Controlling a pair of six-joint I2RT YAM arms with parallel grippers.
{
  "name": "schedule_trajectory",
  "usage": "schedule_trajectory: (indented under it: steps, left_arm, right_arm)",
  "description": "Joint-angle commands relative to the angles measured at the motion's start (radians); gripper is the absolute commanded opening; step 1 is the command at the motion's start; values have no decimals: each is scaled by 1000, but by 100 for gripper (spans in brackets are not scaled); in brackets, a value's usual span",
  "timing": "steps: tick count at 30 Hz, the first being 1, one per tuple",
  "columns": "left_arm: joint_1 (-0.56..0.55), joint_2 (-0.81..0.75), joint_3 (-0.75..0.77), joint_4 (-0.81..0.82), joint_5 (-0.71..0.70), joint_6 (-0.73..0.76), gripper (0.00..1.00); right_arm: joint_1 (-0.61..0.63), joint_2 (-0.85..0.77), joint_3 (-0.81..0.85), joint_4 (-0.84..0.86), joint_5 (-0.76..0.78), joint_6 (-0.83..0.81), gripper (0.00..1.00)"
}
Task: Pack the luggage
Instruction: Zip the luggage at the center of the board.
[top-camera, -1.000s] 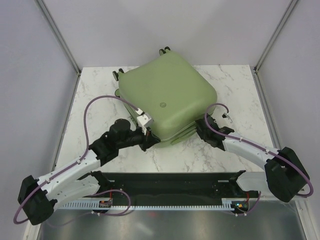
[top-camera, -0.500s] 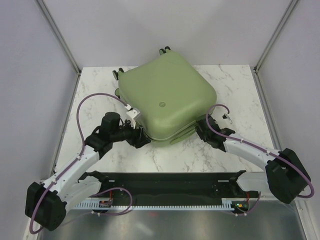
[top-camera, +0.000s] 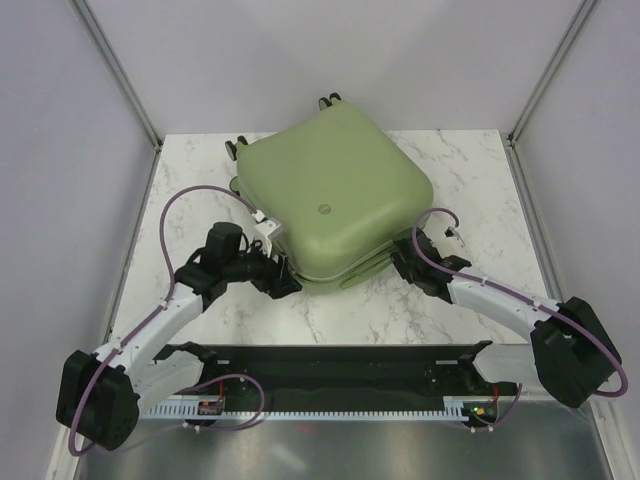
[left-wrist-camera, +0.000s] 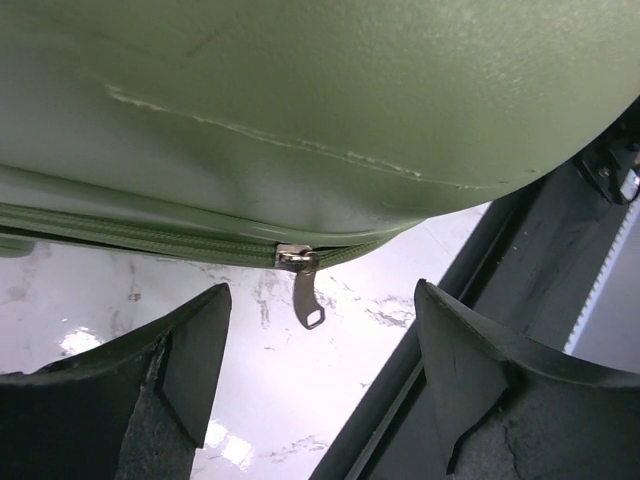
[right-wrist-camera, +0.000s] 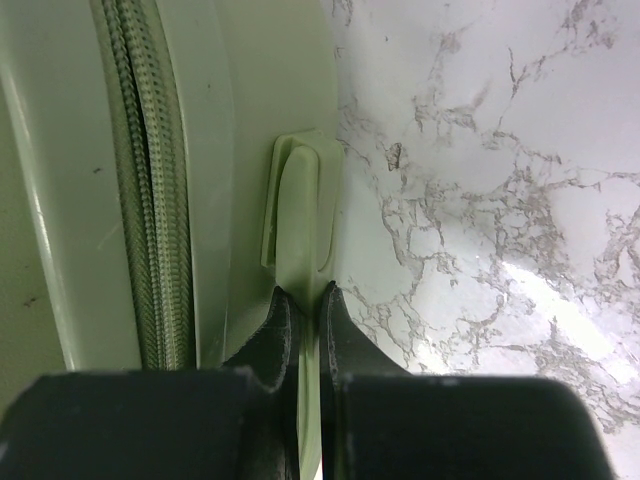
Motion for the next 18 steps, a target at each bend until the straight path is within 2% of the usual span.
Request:
schedule_trajectory:
  steps: [1,7,10,14,15,17,18]
  left_arm:
    - [4,21,18,63,110,4,81]
    - [2,79,13,81,160,5,80]
    - [4,110,13,106,197,-10,72]
    - [4,133,18,103,190,-13,54]
    - [4,133,18,101,185,-15,40]
    - [2,135,18,103,187,-15,28]
    - [1,135,19,101,187,-20,15]
  right_arm:
    - [14,42,-3,102,-189,75,0]
    - [12,60,-5,131,-198,78,0]
    - [12,66,-5,137,-203,85,0]
    - [12,63,-11,142,-200,94,0]
    - [12,63,-11,140,-193,95,0]
    - [11,60,-13,140,-193,101,0]
    - [12,62,-14,140,-193,101,0]
